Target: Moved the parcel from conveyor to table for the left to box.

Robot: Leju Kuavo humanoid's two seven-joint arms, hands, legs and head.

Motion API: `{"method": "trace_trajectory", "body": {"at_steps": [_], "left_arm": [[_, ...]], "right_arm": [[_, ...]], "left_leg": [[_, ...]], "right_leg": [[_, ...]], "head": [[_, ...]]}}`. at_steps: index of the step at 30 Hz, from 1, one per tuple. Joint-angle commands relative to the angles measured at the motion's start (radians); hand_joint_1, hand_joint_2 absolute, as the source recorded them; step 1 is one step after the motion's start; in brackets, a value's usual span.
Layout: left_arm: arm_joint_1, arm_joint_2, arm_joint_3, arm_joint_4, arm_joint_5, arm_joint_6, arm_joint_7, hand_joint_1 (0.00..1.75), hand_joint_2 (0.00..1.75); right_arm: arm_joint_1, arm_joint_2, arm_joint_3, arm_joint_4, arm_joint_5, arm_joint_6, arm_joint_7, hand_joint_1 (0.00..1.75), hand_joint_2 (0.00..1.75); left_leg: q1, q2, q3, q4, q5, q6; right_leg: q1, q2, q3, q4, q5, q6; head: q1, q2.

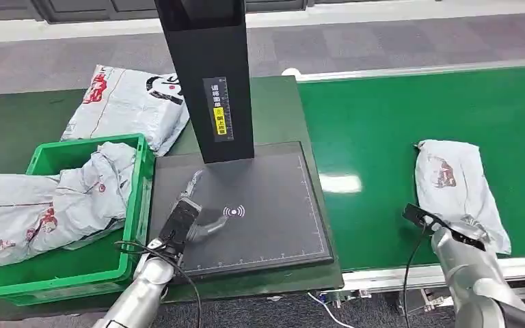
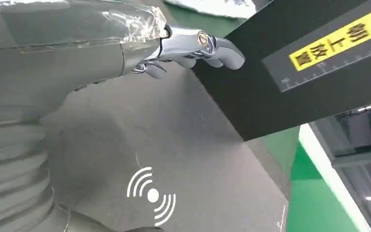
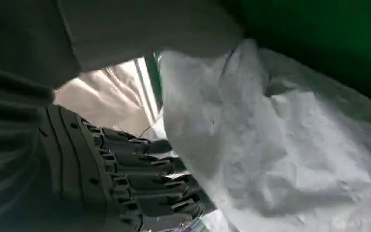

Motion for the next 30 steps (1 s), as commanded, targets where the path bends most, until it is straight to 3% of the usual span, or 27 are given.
{"method": "trace_trajectory", "body": {"at_steps": [1, 13, 16, 18, 19, 21, 25, 27, 30], "left_arm": [[-0.022, -0.002, 0.021, 0.050, -0.010, 0.008, -0.002, 0.00, 1.75], [-0.006, 0.004, 0.077, 0.034, 0.023, -0.019, 0.032, 0.00, 1.75], [0.010, 0.008, 0.093, 0.018, 0.032, -0.016, 0.026, 0.00, 1.75], [0.039, 0.012, 0.114, -0.028, 0.029, 0.010, 0.037, 0.00, 1.75], [0.055, 0.018, 0.124, -0.053, 0.030, 0.010, 0.038, 0.00, 1.75], [0.065, 0.016, 0.155, -0.069, 0.017, 0.046, 0.047, 0.00, 1.75], [0.039, 0.017, 0.205, -0.043, 0.036, 0.096, 0.010, 0.00, 1.75], [0.028, 0.016, 0.227, -0.047, 0.054, 0.133, -0.010, 0.00, 1.75], [0.028, 0.022, 0.222, -0.063, 0.062, 0.138, -0.006, 0.00, 1.75]], "right_arm": [[-0.044, -0.011, -0.017, 0.078, -0.013, 0.024, -0.014, 1.75, 1.75], [-0.036, -0.012, -0.008, 0.065, -0.045, 0.021, -0.071, 1.75, 1.75], [-0.047, -0.007, 0.016, 0.045, -0.034, -0.071, -0.080, 1.75, 1.75], [-0.069, 0.021, 0.027, 0.001, -0.064, -0.247, -0.174, 1.75, 1.75], [-0.076, 0.039, 0.021, -0.025, -0.108, -0.278, -0.239, 1.75, 1.75], [-0.010, 0.089, 0.018, -0.203, -0.271, -0.384, -0.429, 1.75, 1.75], [0.237, 0.127, 0.239, -0.766, -0.583, -0.394, -0.556, 1.75, 1.75], [0.326, 0.141, 0.339, -0.966, -0.677, -0.408, -0.580, 1.75, 1.75], [0.374, 0.136, 0.449, -1.073, -0.686, -0.454, -0.560, 1.75, 1.75]], "left_leg": [[0.000, 0.001, 0.003, -0.001, 0.000, 0.000], [0.000, 0.002, 0.003, -0.001, -0.001, 0.000], [0.000, 0.003, 0.004, -0.002, -0.001, 0.000], [0.000, 0.004, 0.002, -0.001, -0.001, 0.000], [0.000, 0.005, 0.003, -0.001, -0.001, 0.000], [0.000, 0.010, 0.003, -0.002, -0.001, 0.000], [0.001, 0.006, 0.003, -0.003, -0.001, -0.001], [0.001, 0.001, 0.001, -0.002, 0.000, -0.001], [0.000, -0.001, 0.000, -0.001, -0.001, -0.001]], "right_leg": [[0.000, 0.001, 0.003, -0.002, 0.001, 0.000], [0.001, 0.002, 0.002, -0.001, 0.000, 0.000], [0.001, 0.003, 0.003, -0.003, 0.001, -0.001], [0.000, 0.004, 0.001, -0.001, 0.000, 0.000], [0.001, 0.005, 0.001, -0.001, 0.001, 0.000], [0.000, 0.010, 0.001, -0.002, 0.002, -0.001], [0.001, 0.005, 0.002, -0.002, 0.001, -0.001], [0.001, 0.001, 0.000, 0.000, 0.000, -0.001], [0.001, -0.002, 0.000, 0.000, -0.002, -0.001]], "head": [[0.000, 0.000], [0.000, 0.000], [0.000, 0.000], [0.000, 0.000], [0.000, 0.000], [0.000, 0.000], [0.000, 0.000], [0.000, 0.000], [0.000, 0.000]]}}
